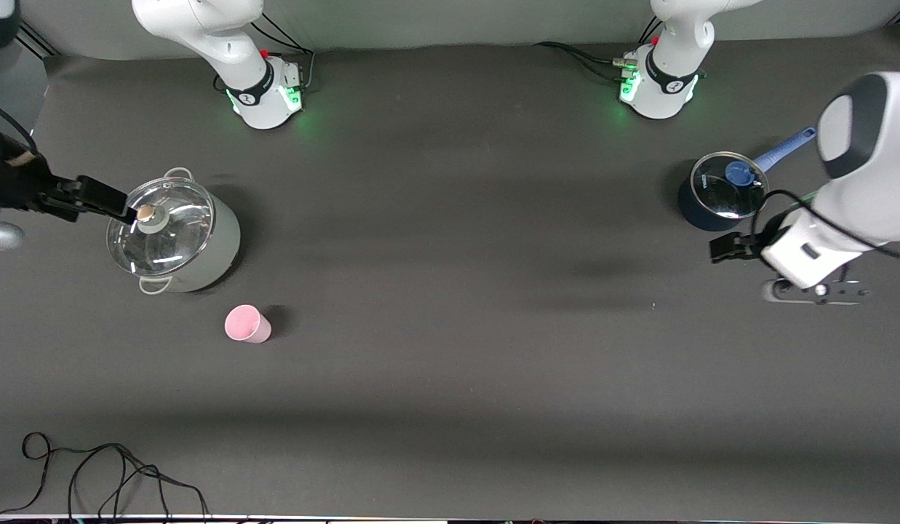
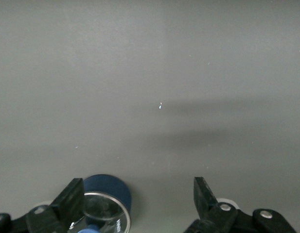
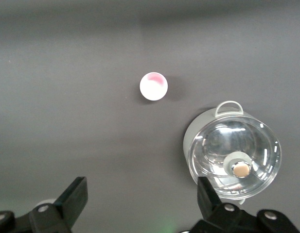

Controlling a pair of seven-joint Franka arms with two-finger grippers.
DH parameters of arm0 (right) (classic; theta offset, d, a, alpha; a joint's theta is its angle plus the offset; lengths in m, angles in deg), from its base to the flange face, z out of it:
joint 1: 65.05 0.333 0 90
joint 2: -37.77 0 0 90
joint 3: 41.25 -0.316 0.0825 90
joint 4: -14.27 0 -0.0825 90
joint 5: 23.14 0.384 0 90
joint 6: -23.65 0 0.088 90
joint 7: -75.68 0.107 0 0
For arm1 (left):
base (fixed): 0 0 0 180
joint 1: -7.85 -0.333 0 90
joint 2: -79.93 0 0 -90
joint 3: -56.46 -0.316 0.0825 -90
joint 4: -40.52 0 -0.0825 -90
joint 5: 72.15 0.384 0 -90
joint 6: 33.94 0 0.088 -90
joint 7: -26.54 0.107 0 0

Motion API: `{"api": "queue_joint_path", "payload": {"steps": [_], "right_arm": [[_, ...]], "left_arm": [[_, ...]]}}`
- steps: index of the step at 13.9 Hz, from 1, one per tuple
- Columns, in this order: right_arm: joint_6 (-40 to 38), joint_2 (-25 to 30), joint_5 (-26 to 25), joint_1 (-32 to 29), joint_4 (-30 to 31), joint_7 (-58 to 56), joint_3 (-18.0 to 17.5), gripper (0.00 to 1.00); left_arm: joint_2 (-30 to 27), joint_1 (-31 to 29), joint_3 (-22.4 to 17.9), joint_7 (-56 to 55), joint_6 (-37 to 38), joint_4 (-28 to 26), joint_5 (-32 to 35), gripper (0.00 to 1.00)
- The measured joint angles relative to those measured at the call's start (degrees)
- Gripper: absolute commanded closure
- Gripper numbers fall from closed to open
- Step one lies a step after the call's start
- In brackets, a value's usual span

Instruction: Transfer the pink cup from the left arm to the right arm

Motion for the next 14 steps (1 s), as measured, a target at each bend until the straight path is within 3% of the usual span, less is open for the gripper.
{"api": "queue_joint_path", "payload": {"steps": [3,14], "right_arm": [[0.0,-1.2,-0.2,0.0,0.1,0.0,0.0,0.0],[0.1,-1.2,-0.4,-2.3,0.9,-0.1,-0.3,0.0]], "left_arm": [[0.0,0.1,0.0,0.3,3.7,4.3,0.0,0.0],[0.8,-3.9,0.3,3.3,4.2,5.2,-0.1,0.0]]}}
